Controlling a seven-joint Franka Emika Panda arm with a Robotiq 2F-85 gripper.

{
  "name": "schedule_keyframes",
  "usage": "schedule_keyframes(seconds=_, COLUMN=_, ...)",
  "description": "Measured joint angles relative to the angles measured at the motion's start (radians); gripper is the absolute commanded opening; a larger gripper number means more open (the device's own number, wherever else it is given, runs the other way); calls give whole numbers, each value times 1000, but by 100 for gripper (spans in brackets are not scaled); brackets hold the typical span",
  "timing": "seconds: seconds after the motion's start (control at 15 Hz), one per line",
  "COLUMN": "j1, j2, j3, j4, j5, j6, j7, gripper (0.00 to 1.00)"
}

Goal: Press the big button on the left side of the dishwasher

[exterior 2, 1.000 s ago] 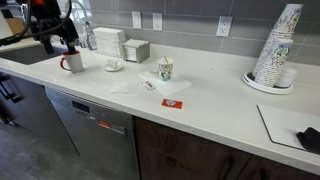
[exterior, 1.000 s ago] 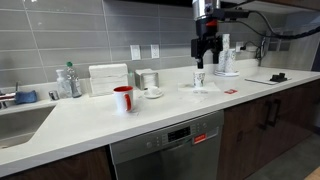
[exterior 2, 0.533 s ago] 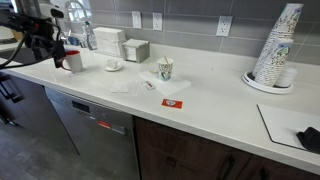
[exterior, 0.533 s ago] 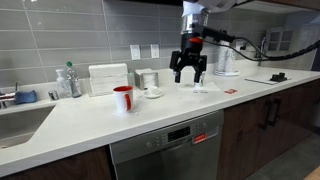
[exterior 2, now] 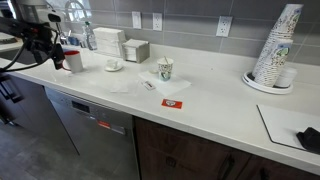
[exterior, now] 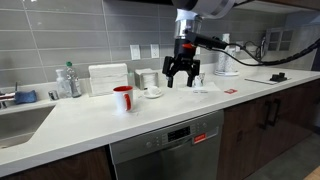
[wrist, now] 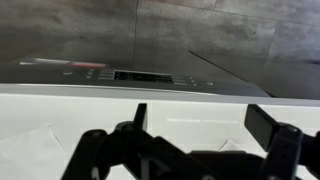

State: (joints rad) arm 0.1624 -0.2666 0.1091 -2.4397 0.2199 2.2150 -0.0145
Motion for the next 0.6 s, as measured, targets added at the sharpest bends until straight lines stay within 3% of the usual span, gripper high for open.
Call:
schedule_keyframes(seconds=0.47, j1=34, j2=68, j3=83, j4=46, j5=20, j6=-82, j7=169, gripper=100)
schedule_keyframes(seconds=0.53, j1=40, j2=80, j3=94, j4=50, j5=27, j6=-82, j7=185, gripper=75)
schedule_keyframes(seconds=0.6, j1=45, j2=94, j3=104, j4=53, j5=30, j6=-82, j7=203, gripper=74)
